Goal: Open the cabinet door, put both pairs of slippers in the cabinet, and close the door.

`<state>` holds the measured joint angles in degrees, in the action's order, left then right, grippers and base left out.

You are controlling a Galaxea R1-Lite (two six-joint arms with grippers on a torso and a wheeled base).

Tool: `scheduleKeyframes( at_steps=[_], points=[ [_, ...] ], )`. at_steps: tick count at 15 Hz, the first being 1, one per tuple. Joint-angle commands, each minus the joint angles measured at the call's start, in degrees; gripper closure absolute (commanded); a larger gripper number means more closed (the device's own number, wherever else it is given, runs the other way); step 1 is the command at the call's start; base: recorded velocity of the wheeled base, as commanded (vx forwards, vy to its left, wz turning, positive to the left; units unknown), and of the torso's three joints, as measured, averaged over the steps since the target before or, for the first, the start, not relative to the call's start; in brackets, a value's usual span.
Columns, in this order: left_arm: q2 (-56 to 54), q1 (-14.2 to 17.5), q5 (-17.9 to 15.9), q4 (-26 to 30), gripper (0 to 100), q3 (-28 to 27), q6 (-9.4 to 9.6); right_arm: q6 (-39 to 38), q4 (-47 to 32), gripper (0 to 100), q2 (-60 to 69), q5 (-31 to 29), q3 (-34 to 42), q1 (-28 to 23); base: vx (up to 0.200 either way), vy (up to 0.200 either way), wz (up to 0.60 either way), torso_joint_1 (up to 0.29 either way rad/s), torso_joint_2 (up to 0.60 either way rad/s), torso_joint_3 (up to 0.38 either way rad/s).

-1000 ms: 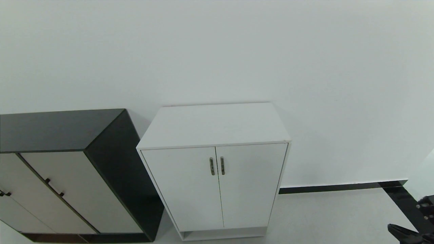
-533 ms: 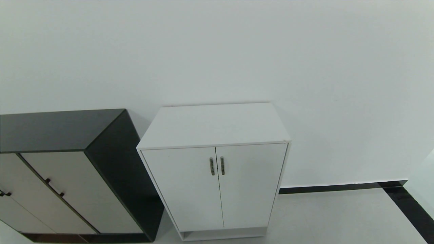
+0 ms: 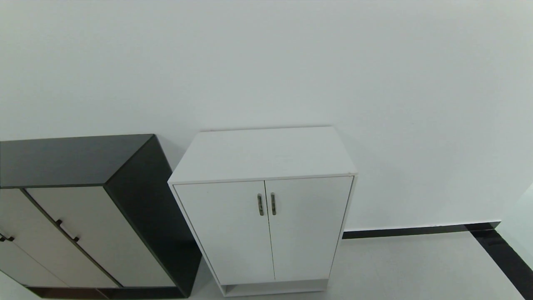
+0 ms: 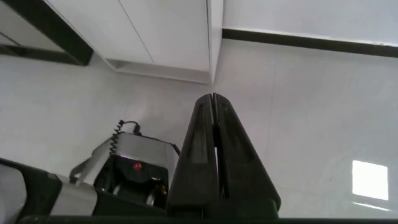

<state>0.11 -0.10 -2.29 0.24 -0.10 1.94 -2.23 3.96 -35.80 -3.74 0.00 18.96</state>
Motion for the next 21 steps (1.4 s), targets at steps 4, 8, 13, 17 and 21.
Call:
scheduleKeyframes(
  at_steps=[4, 8, 13, 17, 21],
  points=[
    [0.0, 0.0, 0.0, 0.0, 100, 0.0, 0.0, 0.7, -2.3, 100, 0.1, 1.3, 0.0, 3.1, 0.0, 0.0, 0.0, 0.0, 0.0, 0.0],
    [0.0, 0.0, 0.0, 0.0, 100, 0.0, -0.09, 1.2, -3.9, 100, 4.2, 2.0, 0.0, -0.4, 0.0, 0.0, 0.0, 0.0, 0.0, 0.0],
    [0.0, 0.0, 0.0, 0.0, 100, 0.0, -0.09, 1.3, -3.9, 100, 19.7, 2.0, -0.1, -15.6, 0.0, 0.0, 0.0, 0.0, 0.0, 0.0],
    [0.0, 0.0, 0.0, 0.0, 100, 0.0, -0.09, 2.4, -3.9, 100, 32.1, 2.1, 0.0, -20.9, 0.0, 0.0, 0.0, 0.0, 0.0, 0.0],
    [0.0, 0.0, 0.0, 0.0, 100, 0.0, -0.09, 2.0, -3.9, 100, 34.4, 2.2, 0.0, -20.0, 0.0, 0.0, 0.0, 0.0, 0.0, 0.0]
  ],
)
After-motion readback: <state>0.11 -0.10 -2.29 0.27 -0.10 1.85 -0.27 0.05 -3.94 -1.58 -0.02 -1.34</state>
